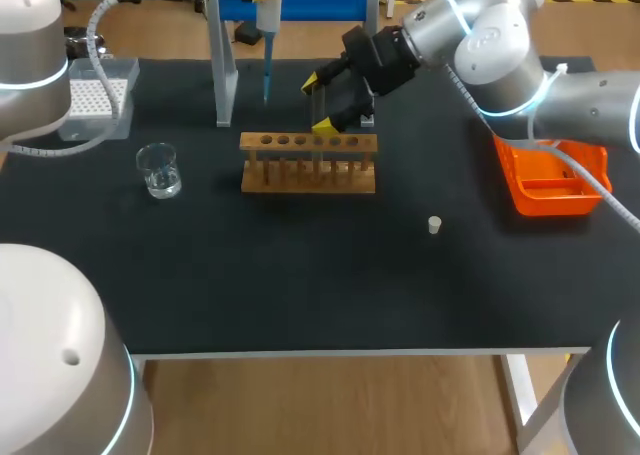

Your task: Invert the test tube, pick up the pipette, mount the tip to pipette, aspirate from beaker and dispense into the tube, eject the tip, return the pipette, and cap with the stopper.

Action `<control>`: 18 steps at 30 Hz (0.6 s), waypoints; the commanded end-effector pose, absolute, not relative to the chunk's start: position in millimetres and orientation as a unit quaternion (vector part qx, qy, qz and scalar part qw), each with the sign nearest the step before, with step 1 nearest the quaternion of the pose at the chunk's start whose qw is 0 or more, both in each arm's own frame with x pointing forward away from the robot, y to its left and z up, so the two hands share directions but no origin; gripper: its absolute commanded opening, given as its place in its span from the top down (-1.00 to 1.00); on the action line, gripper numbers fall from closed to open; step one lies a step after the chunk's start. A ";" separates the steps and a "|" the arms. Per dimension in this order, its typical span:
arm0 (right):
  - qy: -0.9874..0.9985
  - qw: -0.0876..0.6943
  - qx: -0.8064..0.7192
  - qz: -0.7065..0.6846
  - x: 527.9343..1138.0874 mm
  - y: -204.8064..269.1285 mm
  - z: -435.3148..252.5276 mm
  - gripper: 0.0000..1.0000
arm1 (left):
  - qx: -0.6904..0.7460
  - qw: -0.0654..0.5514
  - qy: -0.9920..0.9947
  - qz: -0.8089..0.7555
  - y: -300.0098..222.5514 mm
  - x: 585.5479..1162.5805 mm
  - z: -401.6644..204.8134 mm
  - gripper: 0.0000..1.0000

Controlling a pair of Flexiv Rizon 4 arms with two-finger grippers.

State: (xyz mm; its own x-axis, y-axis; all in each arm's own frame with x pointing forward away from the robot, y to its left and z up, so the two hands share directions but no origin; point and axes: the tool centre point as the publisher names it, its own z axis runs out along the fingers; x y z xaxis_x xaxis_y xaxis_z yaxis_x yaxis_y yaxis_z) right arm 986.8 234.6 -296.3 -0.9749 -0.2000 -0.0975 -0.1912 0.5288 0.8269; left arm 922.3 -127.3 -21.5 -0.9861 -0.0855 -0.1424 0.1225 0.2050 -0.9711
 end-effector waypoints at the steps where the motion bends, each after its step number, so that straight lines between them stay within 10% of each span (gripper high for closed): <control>1: -0.875 0.004 0.113 -0.471 987.1 232.3 -295.3 -1.00 | 0.013 0.080 0.773 -0.630 -126.5 923.7 -20.4 1.00; 18: -0.877 0.000 0.113 -0.467 987.3 231.8 -295.3 -1.00 | 0.013 0.080 0.773 -0.630 -126.5 923.7 -20.4 1.00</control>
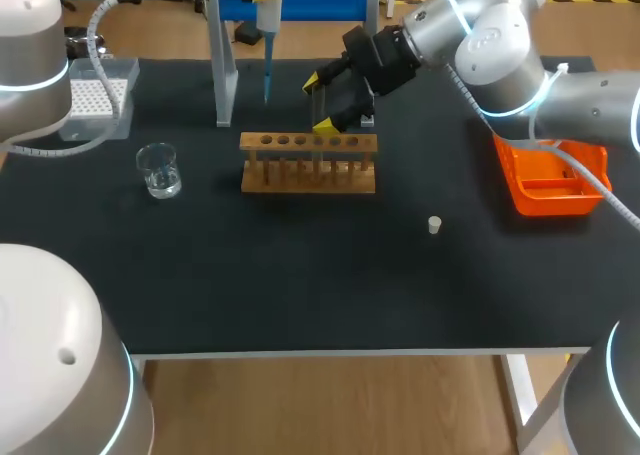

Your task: Invert the test tube, pick up the pipette, mount the tip to pipette, aspirate from beaker and dispense into the tube, eject the tip, return the pipette, and cap with the stopper.

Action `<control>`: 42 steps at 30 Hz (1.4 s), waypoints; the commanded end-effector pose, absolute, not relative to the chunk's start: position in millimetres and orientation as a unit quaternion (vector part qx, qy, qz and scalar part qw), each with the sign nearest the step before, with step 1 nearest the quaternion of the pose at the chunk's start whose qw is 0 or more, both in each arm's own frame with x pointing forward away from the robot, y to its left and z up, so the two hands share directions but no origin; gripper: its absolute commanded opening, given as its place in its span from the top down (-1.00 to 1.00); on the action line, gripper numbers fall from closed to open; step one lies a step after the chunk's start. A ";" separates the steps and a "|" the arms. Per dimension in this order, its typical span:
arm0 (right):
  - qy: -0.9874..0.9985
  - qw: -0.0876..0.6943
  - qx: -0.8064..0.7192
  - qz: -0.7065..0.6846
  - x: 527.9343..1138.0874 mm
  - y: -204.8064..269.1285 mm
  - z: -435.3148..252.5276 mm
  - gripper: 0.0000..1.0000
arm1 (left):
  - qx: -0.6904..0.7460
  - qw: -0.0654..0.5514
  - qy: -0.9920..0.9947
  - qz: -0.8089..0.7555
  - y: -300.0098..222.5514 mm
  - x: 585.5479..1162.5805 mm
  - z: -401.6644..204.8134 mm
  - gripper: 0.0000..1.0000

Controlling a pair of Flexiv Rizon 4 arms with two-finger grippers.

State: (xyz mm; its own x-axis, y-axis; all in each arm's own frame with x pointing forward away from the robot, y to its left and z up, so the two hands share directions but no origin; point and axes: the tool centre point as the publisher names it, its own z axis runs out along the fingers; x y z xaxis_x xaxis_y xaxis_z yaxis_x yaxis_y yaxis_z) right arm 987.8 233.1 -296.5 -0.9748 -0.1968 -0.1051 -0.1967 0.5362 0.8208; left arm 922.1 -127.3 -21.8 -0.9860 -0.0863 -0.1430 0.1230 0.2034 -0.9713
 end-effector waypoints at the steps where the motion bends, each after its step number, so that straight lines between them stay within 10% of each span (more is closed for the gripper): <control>1: -0.877 0.000 0.113 -0.467 987.3 231.8 -295.3 -1.00 | 0.013 0.080 0.773 -0.630 -126.5 923.7 -20.4 1.00; 42: -0.877 0.000 0.113 -0.467 987.3 231.8 -295.3 -1.00 | 0.041 0.048 0.771 -0.633 -198.3 942.0 6.4 1.00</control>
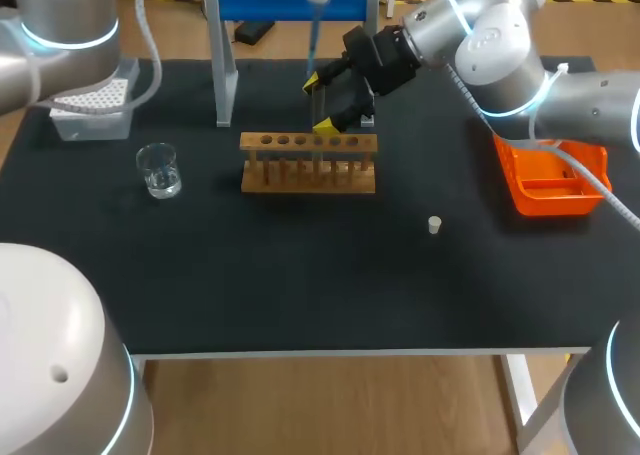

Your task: Invert the test tube, pick up the pipette, mount the tip to pipette, aspirate from beaker and dispense into the tube, eject the tip, return the pipette, and cap with the stopper.

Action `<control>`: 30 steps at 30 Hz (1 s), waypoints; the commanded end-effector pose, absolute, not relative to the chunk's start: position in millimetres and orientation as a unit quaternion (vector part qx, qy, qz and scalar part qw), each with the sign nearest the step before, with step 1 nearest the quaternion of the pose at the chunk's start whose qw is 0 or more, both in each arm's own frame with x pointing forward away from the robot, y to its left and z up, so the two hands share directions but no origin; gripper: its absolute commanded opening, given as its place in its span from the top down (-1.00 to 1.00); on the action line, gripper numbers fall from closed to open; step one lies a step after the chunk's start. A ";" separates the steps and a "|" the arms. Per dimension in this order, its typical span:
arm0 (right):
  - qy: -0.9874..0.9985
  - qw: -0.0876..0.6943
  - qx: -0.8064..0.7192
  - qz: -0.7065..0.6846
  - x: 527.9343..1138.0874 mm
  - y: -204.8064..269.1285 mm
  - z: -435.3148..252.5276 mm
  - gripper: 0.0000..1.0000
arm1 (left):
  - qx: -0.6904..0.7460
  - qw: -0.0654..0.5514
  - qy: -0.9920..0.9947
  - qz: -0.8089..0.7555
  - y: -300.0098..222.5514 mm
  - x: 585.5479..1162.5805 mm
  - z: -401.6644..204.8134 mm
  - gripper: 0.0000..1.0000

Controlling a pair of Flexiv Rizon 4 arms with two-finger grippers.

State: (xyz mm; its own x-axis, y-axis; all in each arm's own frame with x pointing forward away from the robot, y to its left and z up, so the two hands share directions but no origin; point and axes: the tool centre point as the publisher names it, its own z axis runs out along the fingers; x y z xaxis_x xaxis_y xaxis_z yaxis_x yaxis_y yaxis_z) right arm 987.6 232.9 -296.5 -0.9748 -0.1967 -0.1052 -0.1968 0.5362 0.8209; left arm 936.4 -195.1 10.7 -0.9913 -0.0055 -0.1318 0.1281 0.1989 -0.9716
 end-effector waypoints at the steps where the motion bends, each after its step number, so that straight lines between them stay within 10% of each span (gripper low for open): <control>1: 0.877 0.000 -0.113 0.467 987.3 231.8 -295.3 -1.00 | 0.041 0.047 0.771 -0.634 -198.3 942.9 4.7 1.00; 30: 0.877 0.000 -0.113 0.467 987.3 231.8 -295.3 -1.00 | 0.041 0.038 0.756 -0.653 -203.6 952.8 -7.0 1.00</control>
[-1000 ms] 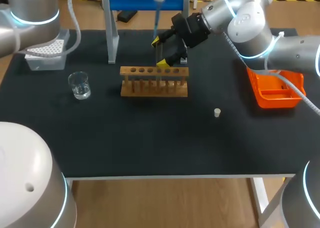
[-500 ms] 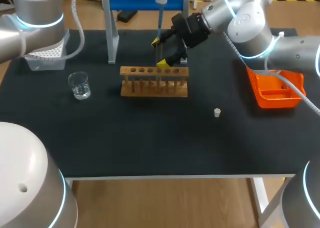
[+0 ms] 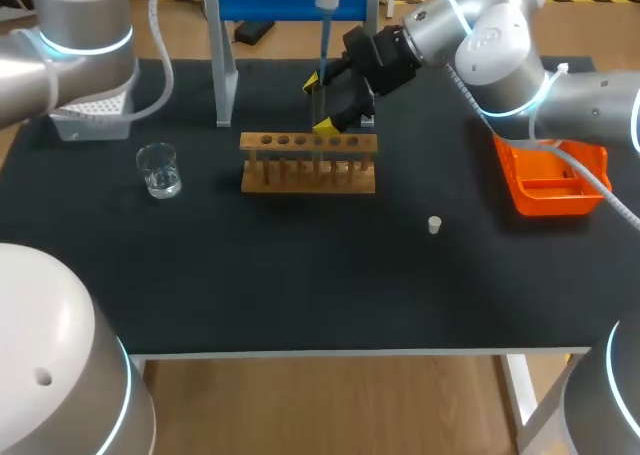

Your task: Invert the test tube, pick up the pipette, mount the tip to pipette, aspirate from beaker and dispense into the tube, eject the tip, return the pipette, and cap with the stopper.

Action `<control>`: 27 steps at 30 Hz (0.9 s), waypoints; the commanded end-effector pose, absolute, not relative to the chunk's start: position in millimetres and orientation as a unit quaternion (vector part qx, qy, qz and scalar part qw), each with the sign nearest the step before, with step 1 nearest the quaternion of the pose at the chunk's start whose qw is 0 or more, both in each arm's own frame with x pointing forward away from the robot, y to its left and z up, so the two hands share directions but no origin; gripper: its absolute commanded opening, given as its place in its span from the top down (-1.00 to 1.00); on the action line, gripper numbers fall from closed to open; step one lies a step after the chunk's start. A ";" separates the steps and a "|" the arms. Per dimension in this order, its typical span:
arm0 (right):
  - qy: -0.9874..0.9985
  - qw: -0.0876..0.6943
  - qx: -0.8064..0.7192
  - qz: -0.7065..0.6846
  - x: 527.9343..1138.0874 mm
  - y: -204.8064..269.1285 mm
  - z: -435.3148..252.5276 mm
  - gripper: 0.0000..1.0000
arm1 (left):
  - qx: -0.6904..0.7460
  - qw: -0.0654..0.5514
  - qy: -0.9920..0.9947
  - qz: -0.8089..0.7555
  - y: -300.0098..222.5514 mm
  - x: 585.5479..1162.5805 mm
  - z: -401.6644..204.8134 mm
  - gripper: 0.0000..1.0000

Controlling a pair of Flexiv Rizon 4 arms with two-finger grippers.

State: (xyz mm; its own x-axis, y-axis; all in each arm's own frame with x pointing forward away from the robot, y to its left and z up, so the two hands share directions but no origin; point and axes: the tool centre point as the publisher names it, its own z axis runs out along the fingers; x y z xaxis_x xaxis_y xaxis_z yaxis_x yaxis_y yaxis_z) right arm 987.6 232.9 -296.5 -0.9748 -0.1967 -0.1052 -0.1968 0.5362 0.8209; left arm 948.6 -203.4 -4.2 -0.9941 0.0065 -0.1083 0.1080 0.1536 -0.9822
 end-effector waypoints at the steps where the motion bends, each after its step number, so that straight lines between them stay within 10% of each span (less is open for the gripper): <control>1: 0.877 0.000 -0.113 0.467 987.3 231.8 -295.3 -1.00 | 0.040 0.038 0.755 -0.653 -203.1 953.2 -8.0 1.00; 27: 0.877 0.000 -0.113 0.467 987.3 231.8 -295.3 -1.00 | 0.032 0.043 0.759 -0.649 -189.8 956.7 -23.2 1.00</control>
